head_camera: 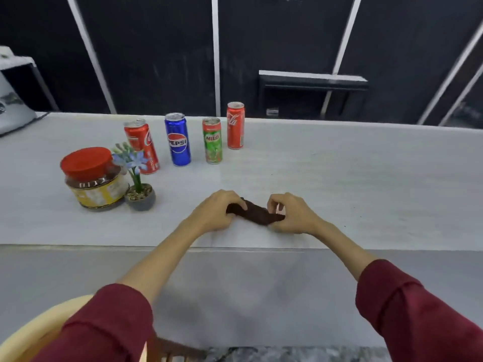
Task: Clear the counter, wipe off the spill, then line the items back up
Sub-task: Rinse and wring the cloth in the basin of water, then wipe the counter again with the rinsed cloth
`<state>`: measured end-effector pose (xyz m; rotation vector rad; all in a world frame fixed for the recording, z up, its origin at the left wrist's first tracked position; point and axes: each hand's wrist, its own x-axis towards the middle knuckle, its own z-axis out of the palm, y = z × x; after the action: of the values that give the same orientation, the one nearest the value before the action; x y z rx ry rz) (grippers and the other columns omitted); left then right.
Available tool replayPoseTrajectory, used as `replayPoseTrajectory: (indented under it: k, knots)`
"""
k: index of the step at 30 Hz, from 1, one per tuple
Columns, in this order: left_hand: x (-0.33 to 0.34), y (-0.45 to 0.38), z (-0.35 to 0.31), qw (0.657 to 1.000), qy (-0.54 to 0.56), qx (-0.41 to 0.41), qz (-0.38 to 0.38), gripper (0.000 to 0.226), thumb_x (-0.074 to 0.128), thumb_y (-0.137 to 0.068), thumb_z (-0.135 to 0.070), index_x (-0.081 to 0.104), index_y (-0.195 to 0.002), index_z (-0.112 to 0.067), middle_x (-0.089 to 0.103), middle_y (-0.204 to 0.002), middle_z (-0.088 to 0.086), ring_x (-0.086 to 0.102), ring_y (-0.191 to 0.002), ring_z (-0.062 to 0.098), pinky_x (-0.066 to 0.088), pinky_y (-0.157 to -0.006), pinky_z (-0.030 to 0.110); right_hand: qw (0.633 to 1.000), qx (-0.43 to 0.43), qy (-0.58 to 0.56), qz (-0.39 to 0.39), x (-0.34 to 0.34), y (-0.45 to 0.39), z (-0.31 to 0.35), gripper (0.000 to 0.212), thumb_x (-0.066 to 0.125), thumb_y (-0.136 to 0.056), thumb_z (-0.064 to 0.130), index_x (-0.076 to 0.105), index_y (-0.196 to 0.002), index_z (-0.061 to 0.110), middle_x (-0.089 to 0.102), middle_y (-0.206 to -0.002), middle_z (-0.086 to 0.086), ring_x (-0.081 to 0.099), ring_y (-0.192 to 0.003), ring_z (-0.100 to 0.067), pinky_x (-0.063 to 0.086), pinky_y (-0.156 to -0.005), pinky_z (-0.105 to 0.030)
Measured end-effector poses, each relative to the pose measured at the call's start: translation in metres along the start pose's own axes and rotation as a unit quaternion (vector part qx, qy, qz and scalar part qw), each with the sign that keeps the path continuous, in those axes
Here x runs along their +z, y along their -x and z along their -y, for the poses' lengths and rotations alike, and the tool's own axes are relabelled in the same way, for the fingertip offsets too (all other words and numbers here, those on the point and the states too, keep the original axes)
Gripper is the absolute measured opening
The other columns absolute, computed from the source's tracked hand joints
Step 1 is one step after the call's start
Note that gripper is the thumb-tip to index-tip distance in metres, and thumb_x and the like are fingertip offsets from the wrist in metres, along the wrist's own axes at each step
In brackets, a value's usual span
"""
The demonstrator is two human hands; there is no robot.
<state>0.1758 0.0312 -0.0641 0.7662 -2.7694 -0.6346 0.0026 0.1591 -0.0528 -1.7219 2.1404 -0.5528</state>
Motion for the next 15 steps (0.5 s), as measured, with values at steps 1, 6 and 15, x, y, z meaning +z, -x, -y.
replayPoseTrajectory:
  k: [1,6,15]
  knots:
    - [0.001,0.001,0.005,1.000,0.025,-0.011,0.008,0.036,0.056,-0.077,-0.002,0.067,-0.103,-0.025,0.064,-0.114,-0.004,0.053,-0.110,0.013,0.041,-0.099,0.029,0.999,0.012,-0.033,0.035,0.001,0.002,-0.005,0.031,0.077,-0.059,0.030,0.050,-0.074,0.033,0.062,-0.084,0.007,0.054,-0.085,-0.017,0.042,-0.078,-0.031]
    - [-0.004,0.008,0.028,0.989,0.074,-0.071,-0.107,0.026,0.056,-0.086,-0.015,0.067,-0.108,-0.025,0.064,-0.119,-0.007,0.052,-0.115,0.010,0.035,-0.101,0.023,0.995,-0.032,-0.090,-0.021,0.008,-0.008,-0.010,0.026,0.066,-0.082,0.031,0.064,-0.105,0.021,0.066,-0.100,0.003,0.052,-0.096,-0.016,0.040,-0.086,-0.028]
    - [0.031,0.011,0.053,0.985,-0.049,-0.149,-0.078,0.047,0.032,-0.098,-0.030,0.027,-0.144,-0.024,0.019,-0.155,-0.004,0.013,-0.145,0.016,0.012,-0.117,0.042,0.985,-0.136,0.092,0.046,0.063,-0.030,0.011,0.054,0.025,-0.100,0.026,0.003,-0.149,0.021,-0.002,-0.158,0.005,-0.005,-0.145,-0.011,-0.002,-0.119,-0.035]
